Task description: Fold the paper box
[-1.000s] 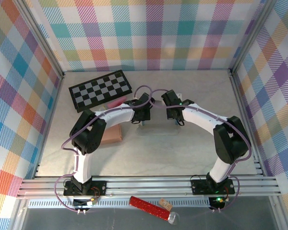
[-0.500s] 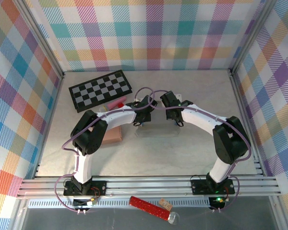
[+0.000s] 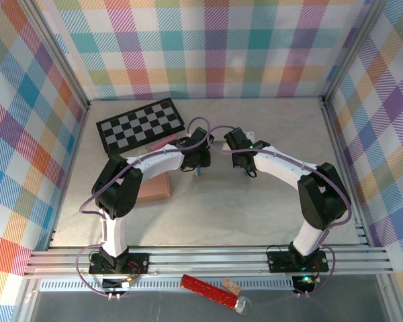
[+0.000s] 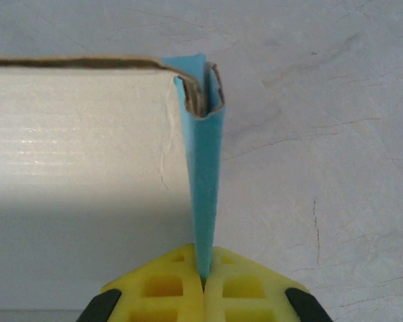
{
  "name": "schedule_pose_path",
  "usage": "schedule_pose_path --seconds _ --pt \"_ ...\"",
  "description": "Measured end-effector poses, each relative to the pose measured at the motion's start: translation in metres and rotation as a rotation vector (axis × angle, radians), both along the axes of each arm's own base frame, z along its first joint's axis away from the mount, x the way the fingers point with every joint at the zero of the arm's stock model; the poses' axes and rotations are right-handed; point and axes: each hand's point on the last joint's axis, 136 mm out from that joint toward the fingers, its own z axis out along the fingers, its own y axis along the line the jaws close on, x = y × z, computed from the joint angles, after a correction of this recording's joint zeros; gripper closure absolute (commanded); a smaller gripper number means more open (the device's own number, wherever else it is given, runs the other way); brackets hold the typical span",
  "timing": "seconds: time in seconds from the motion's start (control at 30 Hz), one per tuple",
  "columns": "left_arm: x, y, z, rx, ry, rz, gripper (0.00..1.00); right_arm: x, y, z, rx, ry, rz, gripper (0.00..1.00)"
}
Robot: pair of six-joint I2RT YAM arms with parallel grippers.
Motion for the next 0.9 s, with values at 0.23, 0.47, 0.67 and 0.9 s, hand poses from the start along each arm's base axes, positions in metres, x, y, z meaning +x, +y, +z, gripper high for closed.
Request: schedule_pose_path --seconds 0.23,0.47,0.67,0.9 --pt "0.009 0.008 0.004 -0.021 0.011 -0.01 0.52 -0.002 0.0 -0.002 0.002 0.011 0.003 1.0" --pt "0.01 0.008 0.011 -0.001 0.014 -0.031 0.69 -0.004 -0.001 -0.006 -0.006 0.031 0.002 1.0" --pt "0.01 0.008 0.005 0.01 0.022 -0.039 0.75 -0.005 0.0 -0.008 -0.003 0.036 0.001 1.0" --pt "0.009 0.011 -0.005 0.034 0.04 -0.038 0.81 -0.004 0.001 -0.006 -0.002 0.041 -0.005 1.0"
